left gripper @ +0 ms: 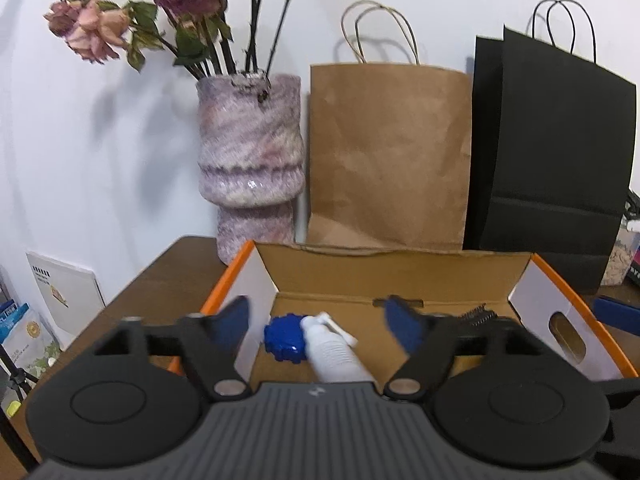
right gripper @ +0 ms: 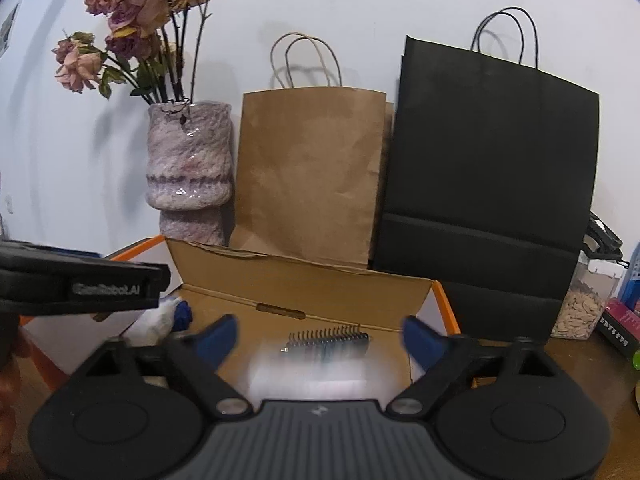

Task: Organize rigid objects
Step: 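Open both tools to drop the spray bottle and container into the box, then raise both open tools up and away from the box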

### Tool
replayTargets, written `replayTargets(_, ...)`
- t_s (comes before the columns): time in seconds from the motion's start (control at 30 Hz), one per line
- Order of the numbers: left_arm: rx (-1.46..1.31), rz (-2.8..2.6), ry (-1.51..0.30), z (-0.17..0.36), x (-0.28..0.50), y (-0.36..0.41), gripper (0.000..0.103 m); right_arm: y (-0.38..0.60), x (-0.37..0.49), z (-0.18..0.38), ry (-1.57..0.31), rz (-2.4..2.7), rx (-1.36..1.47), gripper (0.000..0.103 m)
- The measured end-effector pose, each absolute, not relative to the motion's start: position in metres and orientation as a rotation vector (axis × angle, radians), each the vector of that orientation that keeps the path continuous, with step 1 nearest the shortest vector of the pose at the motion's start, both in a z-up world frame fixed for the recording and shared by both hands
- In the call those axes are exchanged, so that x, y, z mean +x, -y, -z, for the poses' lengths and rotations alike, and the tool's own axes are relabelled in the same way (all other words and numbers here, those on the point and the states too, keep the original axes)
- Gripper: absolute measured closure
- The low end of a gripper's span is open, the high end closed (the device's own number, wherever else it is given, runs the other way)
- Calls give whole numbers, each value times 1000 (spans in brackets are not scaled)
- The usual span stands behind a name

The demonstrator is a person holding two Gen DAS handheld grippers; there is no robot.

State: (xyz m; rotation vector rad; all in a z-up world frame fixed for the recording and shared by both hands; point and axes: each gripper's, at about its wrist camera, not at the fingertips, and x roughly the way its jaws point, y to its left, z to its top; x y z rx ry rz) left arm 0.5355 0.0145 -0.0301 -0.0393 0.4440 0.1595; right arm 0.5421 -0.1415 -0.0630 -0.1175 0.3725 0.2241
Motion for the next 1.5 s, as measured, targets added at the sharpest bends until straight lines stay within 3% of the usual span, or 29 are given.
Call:
replayTargets(0.03,-41,-172,-439,29,535,-15,0,142,542,63,-370,-217,-113,0)
replayTargets(1.5,-25,-149,-392,22,477,-9,0,180,498,60,-382,-165,-82,0)
